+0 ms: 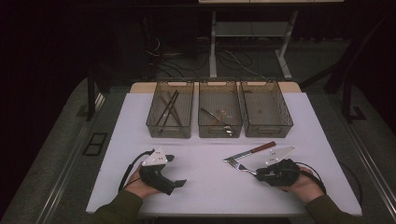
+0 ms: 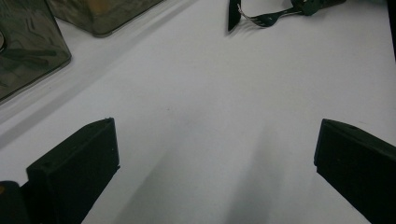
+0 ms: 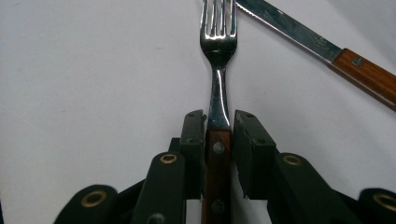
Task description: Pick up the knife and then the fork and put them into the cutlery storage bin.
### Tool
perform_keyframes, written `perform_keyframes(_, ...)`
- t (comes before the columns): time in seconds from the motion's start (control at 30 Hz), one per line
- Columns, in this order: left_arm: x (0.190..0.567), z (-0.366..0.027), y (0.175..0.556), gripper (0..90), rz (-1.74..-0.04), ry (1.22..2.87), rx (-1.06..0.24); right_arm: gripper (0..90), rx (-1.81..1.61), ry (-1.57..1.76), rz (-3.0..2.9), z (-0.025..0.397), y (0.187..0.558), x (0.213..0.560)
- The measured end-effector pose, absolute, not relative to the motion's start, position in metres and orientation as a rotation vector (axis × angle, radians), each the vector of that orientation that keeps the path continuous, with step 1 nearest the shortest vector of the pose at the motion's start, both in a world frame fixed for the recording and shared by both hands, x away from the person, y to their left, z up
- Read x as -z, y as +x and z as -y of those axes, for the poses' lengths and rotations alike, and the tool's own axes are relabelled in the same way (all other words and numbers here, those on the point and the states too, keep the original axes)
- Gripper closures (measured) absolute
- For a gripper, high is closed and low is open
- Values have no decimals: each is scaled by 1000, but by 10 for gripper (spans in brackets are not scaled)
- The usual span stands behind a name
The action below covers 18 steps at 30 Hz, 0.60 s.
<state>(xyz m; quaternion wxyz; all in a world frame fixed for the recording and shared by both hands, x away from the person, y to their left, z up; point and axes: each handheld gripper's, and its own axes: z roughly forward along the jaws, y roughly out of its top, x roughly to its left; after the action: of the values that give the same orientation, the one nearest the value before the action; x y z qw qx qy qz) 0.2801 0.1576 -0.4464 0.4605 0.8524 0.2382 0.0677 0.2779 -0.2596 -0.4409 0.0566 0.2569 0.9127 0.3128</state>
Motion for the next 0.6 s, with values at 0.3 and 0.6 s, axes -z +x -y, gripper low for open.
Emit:
perform_keyframes(0.3,447,-157,280,0,-587,2101,-167,773,-954,758,-2748,260,276,442)
perform_keyframes(0.6,446,-158,280,0,-586,2099,-168,776,-975,780,-2752,262,277,442)
